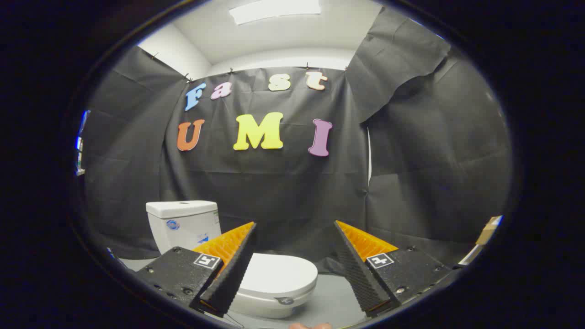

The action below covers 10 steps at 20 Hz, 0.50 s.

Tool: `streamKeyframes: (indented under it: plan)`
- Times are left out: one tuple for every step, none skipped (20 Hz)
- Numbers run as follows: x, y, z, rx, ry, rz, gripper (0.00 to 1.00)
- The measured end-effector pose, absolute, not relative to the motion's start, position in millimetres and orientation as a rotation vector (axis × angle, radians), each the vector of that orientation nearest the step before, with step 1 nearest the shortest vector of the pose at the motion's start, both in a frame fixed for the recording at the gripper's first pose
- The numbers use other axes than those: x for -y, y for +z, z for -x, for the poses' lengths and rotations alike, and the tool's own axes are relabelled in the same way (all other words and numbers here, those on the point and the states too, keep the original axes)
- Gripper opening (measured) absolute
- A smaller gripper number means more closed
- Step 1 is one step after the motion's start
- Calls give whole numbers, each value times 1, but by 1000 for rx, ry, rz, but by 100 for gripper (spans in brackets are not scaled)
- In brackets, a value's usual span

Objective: Open the toilet lid.

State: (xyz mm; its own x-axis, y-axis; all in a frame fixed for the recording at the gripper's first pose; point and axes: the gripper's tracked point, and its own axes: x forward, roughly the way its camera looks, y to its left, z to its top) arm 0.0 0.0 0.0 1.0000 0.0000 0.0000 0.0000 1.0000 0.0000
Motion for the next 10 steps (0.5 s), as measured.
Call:
streamKeyframes:
  plan:
    - [1,0,0,-1,-3,1,100]
    - [0,-1,0,-4,-3,-1,100]
    - [1,-2,0,-8,-5,-4,100]
    - [0,-2,1,-10,-5,-6,100]
    - [0,-2,0,-11,-5,-6,100]
    - [1,-2,0,-11,-7,-4,100]
    - [1,-2,2,-11,-7,-1,100]
    - [1,-3,1,-13,-9,3,100]
    - [1,-3,1,-14,-9,5,100]
    - [2,-3,1,-16,-12,6,100]
